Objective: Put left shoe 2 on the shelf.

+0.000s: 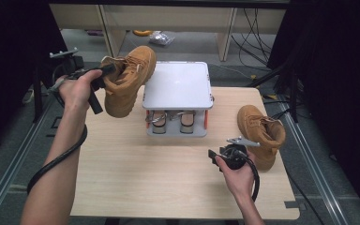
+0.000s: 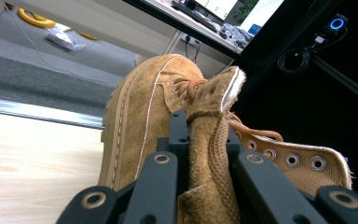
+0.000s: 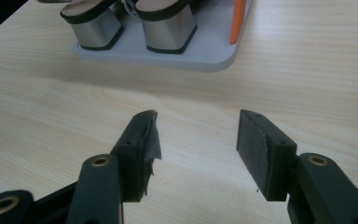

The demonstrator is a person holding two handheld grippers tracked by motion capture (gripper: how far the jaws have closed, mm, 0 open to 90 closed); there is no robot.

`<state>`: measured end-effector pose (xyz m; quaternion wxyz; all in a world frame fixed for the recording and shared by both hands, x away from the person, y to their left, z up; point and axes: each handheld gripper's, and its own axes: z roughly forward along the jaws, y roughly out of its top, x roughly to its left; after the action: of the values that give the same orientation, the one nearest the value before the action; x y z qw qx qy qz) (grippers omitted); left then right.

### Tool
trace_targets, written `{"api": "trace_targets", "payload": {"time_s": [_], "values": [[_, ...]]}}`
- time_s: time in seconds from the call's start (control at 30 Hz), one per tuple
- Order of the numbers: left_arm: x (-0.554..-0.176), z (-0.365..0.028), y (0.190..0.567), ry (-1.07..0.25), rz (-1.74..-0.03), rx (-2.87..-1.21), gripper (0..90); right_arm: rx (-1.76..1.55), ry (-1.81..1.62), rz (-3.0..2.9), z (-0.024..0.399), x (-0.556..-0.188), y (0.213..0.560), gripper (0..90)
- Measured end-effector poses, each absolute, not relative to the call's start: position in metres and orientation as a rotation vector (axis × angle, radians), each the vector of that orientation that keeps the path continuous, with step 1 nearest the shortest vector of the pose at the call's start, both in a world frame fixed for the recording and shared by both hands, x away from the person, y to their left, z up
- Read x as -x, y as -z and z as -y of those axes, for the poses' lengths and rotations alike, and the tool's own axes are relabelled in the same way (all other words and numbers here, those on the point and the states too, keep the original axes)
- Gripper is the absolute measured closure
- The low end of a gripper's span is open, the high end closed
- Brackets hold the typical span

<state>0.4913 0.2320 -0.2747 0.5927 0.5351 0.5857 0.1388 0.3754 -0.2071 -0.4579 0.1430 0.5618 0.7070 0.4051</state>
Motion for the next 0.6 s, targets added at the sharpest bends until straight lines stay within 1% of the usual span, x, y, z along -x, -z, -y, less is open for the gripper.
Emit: {"api": "trace_targets", "payload": {"time_s": [0.6], "values": [[-0.513,-0.200,0.272,-0.296,-1.370,-1.266,81.5,-1.646,-1.179,-2.030,0.208,-0.374,0.460,47.9]]}}
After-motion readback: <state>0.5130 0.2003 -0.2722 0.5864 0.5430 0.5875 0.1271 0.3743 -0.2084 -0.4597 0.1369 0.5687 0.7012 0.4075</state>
